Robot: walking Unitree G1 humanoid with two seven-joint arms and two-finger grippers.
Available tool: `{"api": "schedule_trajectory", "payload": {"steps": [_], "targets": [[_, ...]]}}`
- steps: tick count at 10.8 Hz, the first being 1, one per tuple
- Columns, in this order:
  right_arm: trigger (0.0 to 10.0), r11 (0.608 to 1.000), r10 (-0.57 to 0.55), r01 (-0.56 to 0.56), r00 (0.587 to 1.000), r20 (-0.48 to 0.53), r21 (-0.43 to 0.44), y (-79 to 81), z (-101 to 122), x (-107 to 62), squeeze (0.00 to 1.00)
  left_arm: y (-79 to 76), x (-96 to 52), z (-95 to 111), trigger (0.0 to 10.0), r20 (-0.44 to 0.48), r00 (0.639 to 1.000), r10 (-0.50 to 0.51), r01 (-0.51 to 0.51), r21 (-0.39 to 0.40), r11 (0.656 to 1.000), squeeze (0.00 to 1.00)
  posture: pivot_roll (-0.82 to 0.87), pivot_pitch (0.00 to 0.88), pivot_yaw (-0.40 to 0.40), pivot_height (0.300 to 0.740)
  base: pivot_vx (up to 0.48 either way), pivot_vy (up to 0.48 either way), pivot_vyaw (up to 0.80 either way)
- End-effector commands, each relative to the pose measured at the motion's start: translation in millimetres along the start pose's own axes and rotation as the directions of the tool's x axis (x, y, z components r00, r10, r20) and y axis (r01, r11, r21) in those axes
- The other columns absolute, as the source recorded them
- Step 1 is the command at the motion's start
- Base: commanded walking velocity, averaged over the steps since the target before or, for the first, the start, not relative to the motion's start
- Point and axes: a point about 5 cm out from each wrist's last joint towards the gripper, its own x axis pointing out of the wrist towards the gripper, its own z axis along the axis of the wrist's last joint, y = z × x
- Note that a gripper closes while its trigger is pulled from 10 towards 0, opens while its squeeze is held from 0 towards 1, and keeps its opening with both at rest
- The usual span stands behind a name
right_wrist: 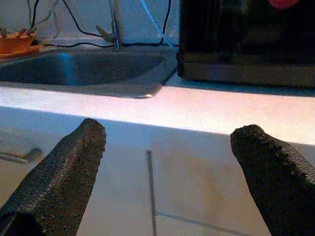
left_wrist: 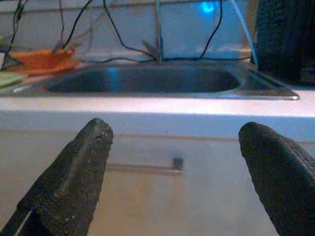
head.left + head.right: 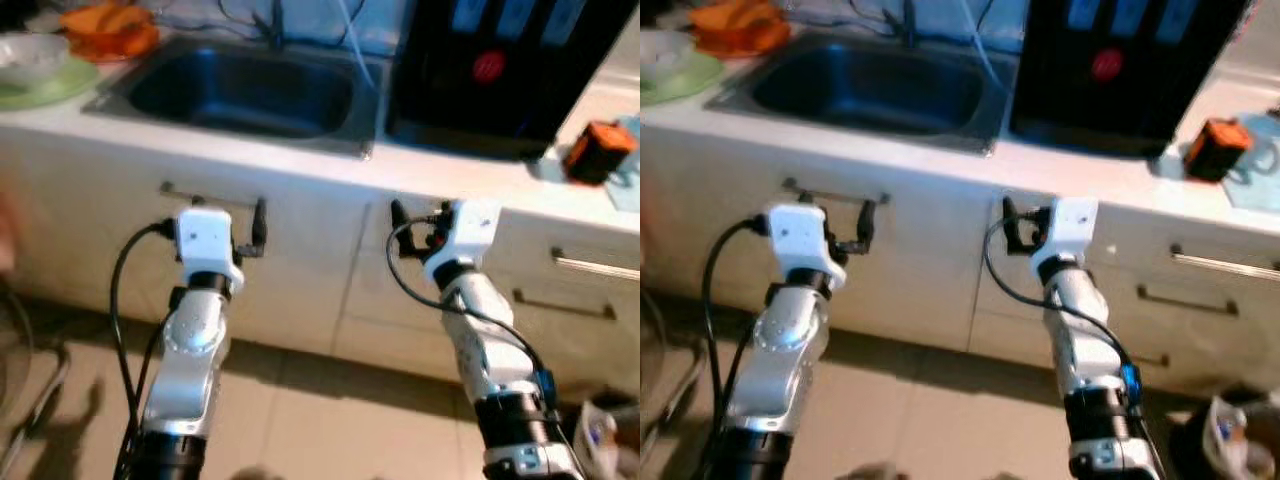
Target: Kitchen organization
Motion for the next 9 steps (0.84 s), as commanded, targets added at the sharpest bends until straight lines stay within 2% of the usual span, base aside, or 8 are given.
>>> {"api": "schedule_trajectory", "payload": {"steps": [1, 7, 9], "targets": [[10.0, 1.000, 0.005, -0.005, 1.000, -0.001, 0.015, 2.2, 2.7, 1.9, 0.00, 3.5, -0.2, 0.8, 10.0, -0.002, 1.000, 0.006, -0.006, 0.010, 1.000, 0.00, 0.05, 0.054, -0.049, 0.740, 0.000, 0.480, 0.00], [10.0, 1.000, -0.003, 0.003, 1.000, 0.005, 0.011, 1.5, 3.4, 1.6, 0.00, 4.5, -1.1, -0.2, 10.0, -0.006, 1.000, 0.018, -0.017, 0.018, 1.000, 0.00, 0.05, 0.060, -0.053, 0.740, 0.000, 0.474, 0.00], [10.0, 1.000, -0.003, 0.003, 1.000, 0.002, 0.012, 1.6, 2.8, 1.2, 0.00, 5.6, -2.1, 0.0, 10.0, 0.003, 1.000, 0.029, -0.030, 0.036, 0.999, 0.00, 0.05, 0.063, -0.055, 0.740, 0.000, 0.000, 0.00]]}}
